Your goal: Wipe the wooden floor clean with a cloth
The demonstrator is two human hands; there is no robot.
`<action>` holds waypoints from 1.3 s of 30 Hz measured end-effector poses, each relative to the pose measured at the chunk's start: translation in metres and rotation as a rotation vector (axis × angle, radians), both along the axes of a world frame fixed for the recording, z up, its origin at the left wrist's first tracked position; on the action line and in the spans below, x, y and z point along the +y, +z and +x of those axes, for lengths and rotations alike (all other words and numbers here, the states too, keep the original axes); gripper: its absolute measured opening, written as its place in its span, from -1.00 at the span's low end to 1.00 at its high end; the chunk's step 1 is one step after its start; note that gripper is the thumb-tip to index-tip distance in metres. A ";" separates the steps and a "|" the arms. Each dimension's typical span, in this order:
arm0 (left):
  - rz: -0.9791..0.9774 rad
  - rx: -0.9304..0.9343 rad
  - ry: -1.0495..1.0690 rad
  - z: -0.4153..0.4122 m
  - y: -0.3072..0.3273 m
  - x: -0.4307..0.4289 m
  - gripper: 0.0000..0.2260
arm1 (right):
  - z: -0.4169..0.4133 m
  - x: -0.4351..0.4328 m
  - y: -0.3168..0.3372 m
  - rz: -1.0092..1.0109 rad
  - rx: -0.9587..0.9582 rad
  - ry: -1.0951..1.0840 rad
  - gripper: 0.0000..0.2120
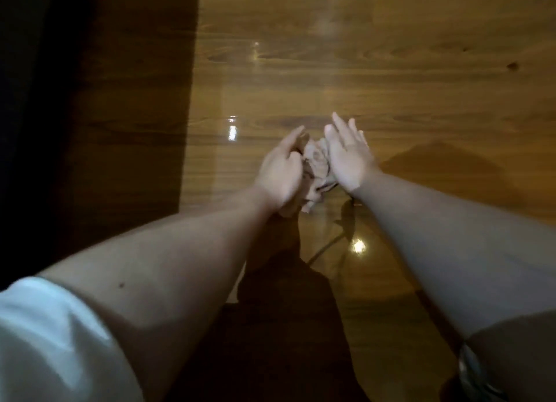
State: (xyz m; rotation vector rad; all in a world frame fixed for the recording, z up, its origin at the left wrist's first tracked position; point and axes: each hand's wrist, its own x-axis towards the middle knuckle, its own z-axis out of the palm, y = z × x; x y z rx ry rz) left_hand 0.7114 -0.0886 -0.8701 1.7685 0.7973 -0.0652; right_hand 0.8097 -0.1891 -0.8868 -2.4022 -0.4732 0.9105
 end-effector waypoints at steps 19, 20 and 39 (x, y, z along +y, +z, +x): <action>0.608 0.773 -0.772 -0.102 0.009 0.032 -0.05 | -0.076 -0.171 -0.005 -0.556 -0.171 -0.558 -0.28; 0.611 0.773 -0.779 -0.100 0.010 0.029 -0.04 | -0.088 -0.158 -0.004 -0.578 -0.190 -0.504 -0.20; 0.449 0.705 -0.450 -0.114 0.038 0.069 -0.44 | -0.142 -0.087 0.002 -0.410 -0.328 0.084 -0.22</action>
